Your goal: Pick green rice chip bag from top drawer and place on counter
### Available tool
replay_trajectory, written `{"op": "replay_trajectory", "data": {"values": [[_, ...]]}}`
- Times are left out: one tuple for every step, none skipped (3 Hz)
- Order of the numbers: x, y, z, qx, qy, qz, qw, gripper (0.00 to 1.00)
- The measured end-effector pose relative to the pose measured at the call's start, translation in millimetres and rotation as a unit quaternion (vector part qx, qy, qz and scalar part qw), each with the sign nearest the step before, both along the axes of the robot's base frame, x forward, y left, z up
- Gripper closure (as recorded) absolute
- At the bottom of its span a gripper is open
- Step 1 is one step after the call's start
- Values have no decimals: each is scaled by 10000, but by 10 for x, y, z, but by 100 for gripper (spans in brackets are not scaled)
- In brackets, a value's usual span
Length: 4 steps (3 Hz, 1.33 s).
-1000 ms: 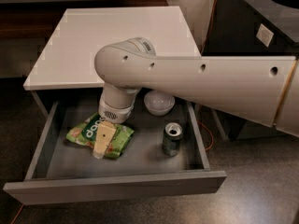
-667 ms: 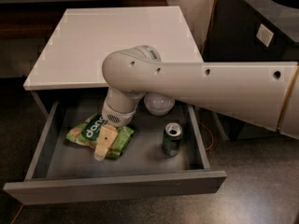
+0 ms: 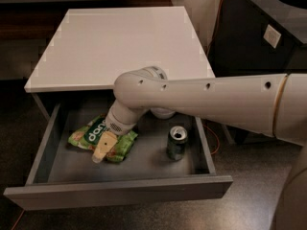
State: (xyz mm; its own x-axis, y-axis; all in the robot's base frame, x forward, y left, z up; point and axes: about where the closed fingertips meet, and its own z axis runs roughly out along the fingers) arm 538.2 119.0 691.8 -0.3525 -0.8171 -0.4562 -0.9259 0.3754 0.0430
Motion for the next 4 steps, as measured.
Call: {"op": "replay_trajectory", "data": {"values": [[186,111,-127,76,-158,-205,9996,0],[336,199,-312,24,-196,-332,9993,0],[398,293,-478,-33,-150,-333,9993,0],[416,392,-599,-121,-97,-266,9995,18]]}}
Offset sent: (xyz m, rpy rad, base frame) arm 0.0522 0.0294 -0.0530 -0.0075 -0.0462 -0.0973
